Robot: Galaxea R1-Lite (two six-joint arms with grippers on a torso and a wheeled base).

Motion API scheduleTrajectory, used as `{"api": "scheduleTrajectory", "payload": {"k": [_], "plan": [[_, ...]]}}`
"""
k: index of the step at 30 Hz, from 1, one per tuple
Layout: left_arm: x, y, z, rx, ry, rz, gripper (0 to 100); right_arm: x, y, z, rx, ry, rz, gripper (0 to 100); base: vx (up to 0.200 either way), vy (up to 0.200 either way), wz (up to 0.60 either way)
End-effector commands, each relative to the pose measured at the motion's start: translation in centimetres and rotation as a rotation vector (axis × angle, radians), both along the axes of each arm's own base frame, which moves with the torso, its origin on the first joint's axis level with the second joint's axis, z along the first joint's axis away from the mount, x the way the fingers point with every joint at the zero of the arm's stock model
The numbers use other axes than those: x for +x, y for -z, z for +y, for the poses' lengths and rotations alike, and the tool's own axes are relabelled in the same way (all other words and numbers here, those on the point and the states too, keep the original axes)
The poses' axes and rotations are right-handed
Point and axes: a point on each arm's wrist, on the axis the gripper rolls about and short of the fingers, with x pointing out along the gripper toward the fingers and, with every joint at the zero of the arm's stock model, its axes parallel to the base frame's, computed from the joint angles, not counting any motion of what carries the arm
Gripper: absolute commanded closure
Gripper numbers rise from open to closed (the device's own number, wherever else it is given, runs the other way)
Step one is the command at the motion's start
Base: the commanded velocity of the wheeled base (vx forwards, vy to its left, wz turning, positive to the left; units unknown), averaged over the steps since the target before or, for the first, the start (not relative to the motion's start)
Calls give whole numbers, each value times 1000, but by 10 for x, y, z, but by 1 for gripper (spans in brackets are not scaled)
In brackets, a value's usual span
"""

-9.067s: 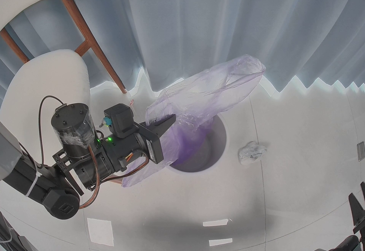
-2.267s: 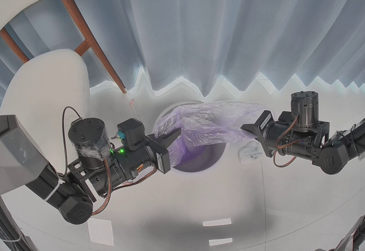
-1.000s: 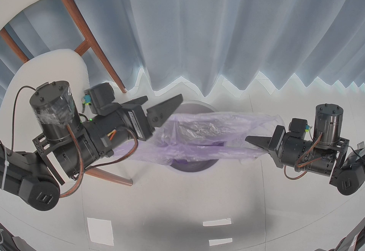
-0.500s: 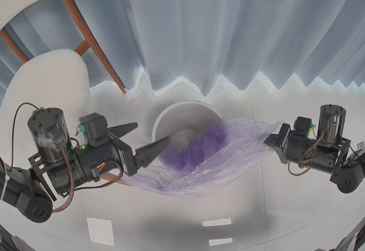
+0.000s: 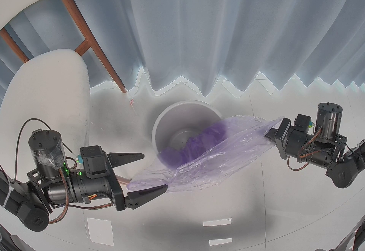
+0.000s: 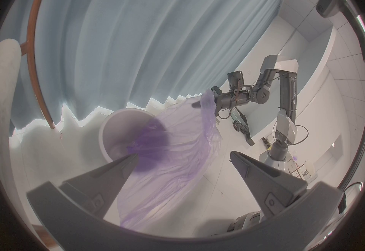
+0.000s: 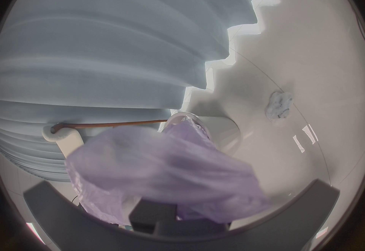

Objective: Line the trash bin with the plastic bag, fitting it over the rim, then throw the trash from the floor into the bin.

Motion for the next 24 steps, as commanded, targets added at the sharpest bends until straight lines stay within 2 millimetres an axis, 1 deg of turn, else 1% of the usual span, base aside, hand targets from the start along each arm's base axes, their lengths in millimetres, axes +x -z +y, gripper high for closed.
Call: {"api": "scheduleTrajectory", "payload": {"k": [1, 7, 9, 10, 13, 16, 20, 24], "plan": [[-2, 9, 2, 26, 17, 0, 0, 4, 8, 1, -8, 0, 26, 100, 0, 0, 0], [2, 22, -6, 47, 41, 35, 0, -1, 8, 3, -7, -26, 28, 100, 0, 0, 0], [2, 22, -6, 47, 41, 35, 0, -1, 8, 3, -7, -26, 28, 100, 0, 0, 0], [-1, 31, -12, 56, 70, 51, 0, -2, 7, 4, -6, -29, 25, 100, 0, 0, 0], [-2, 40, -20, 65, 93, 56, 0, -6, 5, 7, -3, -44, 21, 100, 0, 0, 0], [3, 48, -24, 60, 91, 44, 0, -8, 5, 8, -5, -51, 22, 100, 0, 0, 0], [7, 61, -26, 47, 91, 21, 0, -9, 4, 9, -4, -55, 20, 100, 0, 0, 0], [4, 69, -25, 45, 97, 13, 0, -9, 4, 9, -4, -55, 19, 100, 0, 0, 0]]}}
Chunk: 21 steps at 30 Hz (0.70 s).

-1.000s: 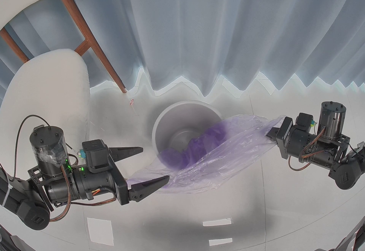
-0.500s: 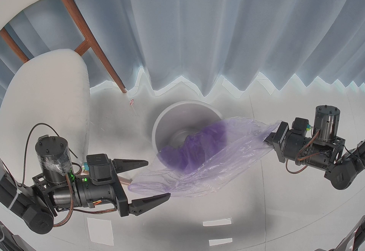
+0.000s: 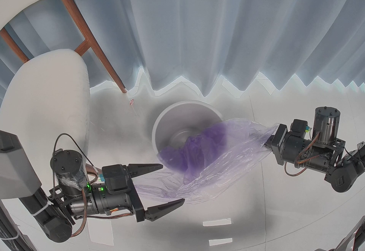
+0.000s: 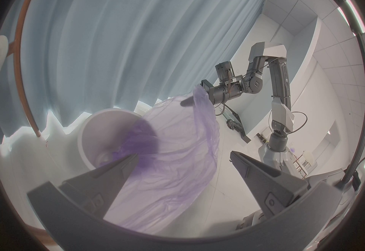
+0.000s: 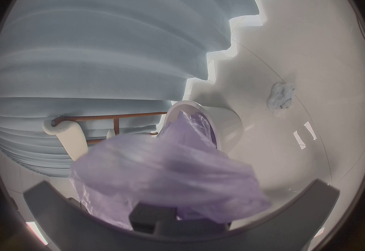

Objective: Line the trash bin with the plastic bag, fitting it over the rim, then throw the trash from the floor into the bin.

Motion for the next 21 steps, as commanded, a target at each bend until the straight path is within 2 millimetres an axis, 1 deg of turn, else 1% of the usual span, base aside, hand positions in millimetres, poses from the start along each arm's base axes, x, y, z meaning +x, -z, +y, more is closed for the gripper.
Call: {"api": "scheduleTrajectory", "payload": {"k": [1, 3, 8, 16, 18, 21], "plan": [[-4, 32, 0, 74, 14, 107, 0, -2, -2, 1, 2, -5, -6, 100, 0, 0, 0], [-6, 33, 2, 78, 12, 116, 0, -2, -2, 1, 3, -4, -5, 100, 0, 0, 0], [0, 34, 2, 77, -7, 110, 0, -2, -2, 0, 2, -5, -6, 100, 0, 0, 0], [2, 32, 3, 65, -15, 108, 0, -5, -2, 0, 3, -12, -4, 100, 0, 0, 0], [4, 32, 2, 64, -18, 106, 0, -5, -2, 1, 4, -14, -6, 100, 0, 0, 0], [13, 34, 1, 66, -61, 97, 0, -10, -2, 5, 2, -34, -3, 100, 0, 0, 0]]}}
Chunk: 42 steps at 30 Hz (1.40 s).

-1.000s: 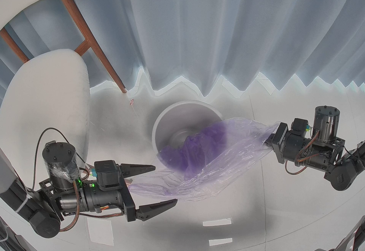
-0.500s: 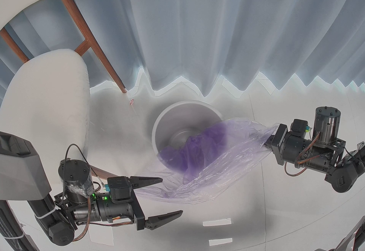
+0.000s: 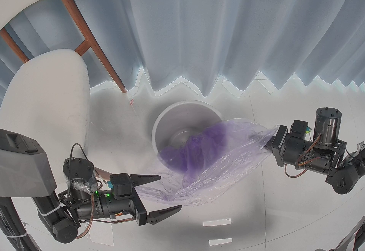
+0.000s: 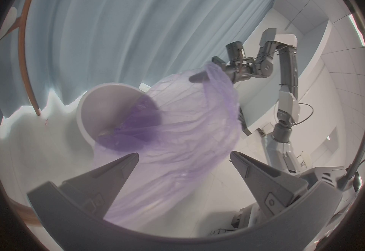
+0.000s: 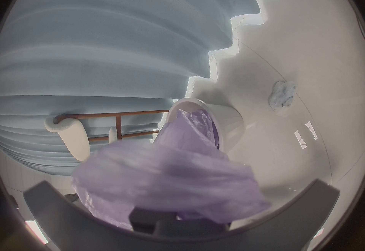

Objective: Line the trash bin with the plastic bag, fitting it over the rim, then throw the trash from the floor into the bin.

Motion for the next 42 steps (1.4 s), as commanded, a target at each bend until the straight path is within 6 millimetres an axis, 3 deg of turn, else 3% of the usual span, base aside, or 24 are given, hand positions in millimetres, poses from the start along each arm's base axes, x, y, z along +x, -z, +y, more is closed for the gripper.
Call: {"api": "scheduleTrajectory", "payload": {"k": [1, 19, 34, 35, 42], "plan": [[11, 4, -2, 4, -44, -9, 0, -7, 0, 5, -4, -30, -1, 100, 0, 0, 0], [39, 12, 1, 4, -189, -12, 0, -23, -21, 6, 30, -59, -64, 100, 0, 0, 0], [40, 10, 2, -2, -194, -20, 0, -16, -22, -4, 33, -29, -73, 100, 0, 0, 0], [40, 10, 1, -5, -192, -21, 100, -16, -22, -4, 32, -28, -74, 100, 0, 0, 0], [56, -9, -10, -103, -206, -62, 100, -20, -20, 0, 26, -52, -69, 100, 0, 0, 0]]}}
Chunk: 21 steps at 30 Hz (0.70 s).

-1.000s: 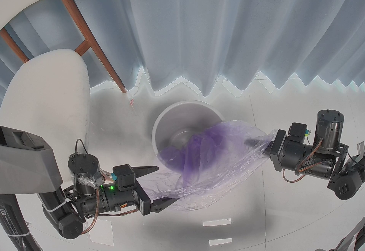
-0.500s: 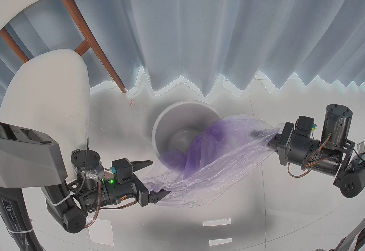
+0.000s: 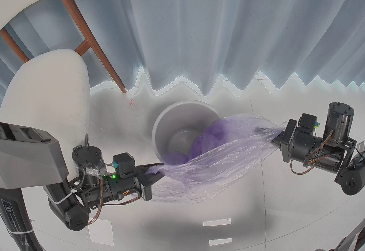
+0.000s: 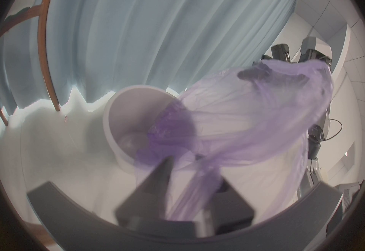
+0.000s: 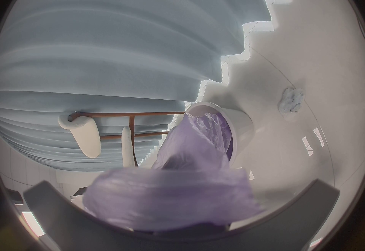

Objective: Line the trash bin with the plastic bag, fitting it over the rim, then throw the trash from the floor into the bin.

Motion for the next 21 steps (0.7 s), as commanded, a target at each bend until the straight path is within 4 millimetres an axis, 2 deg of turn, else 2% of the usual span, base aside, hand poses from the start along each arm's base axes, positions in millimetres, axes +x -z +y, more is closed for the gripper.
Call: {"api": "scheduleTrajectory", "payload": {"k": [1, 7, 12, 21], "plan": [[10, -14, -5, -46, -21, -57, 100, -5, 3, 7, -15, -34, 1, 100, 0, 0, 0], [2, -31, 1, -67, -30, -92, 100, -8, 20, 9, -102, -67, 7, 100, 0, 0, 0], [-16, -44, 8, -79, -17, -107, 100, -8, 32, 9, -161, -85, 13, 100, 0, 0, 0], [-18, -51, 8, -103, -11, -118, 100, -10, 39, 9, -198, -103, 11, 100, 200, 0, 0]]}}
